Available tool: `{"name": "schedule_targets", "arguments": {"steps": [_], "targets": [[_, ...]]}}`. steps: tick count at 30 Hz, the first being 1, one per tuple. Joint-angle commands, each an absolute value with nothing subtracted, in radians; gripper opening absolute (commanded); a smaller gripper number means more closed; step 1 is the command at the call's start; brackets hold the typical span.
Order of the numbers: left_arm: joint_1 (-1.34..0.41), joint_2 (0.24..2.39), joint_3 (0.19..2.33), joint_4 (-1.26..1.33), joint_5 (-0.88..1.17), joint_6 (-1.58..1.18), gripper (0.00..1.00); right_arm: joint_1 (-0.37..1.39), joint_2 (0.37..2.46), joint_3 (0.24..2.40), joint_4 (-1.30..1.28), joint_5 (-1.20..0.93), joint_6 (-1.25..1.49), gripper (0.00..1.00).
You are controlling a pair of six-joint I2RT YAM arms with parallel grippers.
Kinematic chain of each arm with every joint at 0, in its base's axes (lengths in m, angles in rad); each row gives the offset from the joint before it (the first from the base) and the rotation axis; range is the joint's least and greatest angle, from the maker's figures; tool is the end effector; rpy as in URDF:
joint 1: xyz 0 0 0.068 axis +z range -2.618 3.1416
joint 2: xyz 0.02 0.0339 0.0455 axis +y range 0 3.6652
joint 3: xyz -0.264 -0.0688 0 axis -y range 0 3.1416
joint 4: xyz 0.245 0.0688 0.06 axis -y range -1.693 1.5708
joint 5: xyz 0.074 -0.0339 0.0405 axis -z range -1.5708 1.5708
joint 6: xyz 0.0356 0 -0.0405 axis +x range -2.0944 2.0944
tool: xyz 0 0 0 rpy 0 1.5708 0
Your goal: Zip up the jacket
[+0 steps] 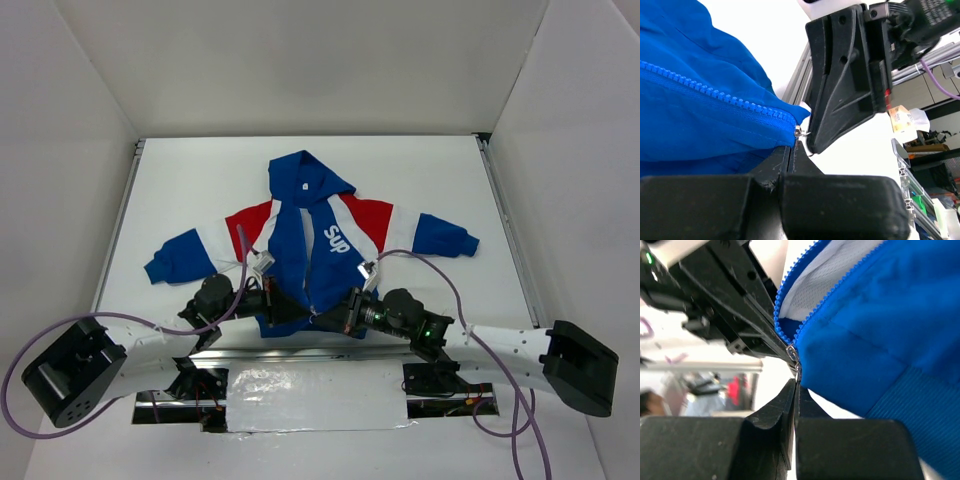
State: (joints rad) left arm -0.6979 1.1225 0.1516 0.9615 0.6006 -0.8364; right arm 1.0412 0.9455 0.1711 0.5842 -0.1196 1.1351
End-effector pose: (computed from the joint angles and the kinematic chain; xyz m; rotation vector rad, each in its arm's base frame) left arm 0.1378 -0.1419 0.1821 0.4187 1.8013 -1.6098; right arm 0.0923 0.1661 0.1784 -0.0051 2.0936 1.5877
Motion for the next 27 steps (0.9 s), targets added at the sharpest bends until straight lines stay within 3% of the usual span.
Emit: {"name": "schedule_targets", "arguments": {"steps": [1, 8, 17, 27], "targets": [[-0.698, 1.111, 0.158, 1.006, 0.614, -0.799, 0.00, 1.045, 0.873, 0.270, 0.423, -0.023, 1.336, 0.00], [-0.713, 1.146, 0.160, 1.028, 0.618, -0.796, 0.00, 1.046, 0.917, 0.478, 0.045, 0.023, 1.459, 0.00], [-0.779, 1.140, 0.155, 0.974, 0.561, -0.778, 0.00, 1.042, 0.931, 0.532, 0.008, 0.135, 1.557, 0.00], [-0.859, 1.253, 0.106, 1.014, 0.486, -0.799, 0.00, 1.009, 0.870, 0.456, 0.087, 0.187, 1.706, 0.00]]}}
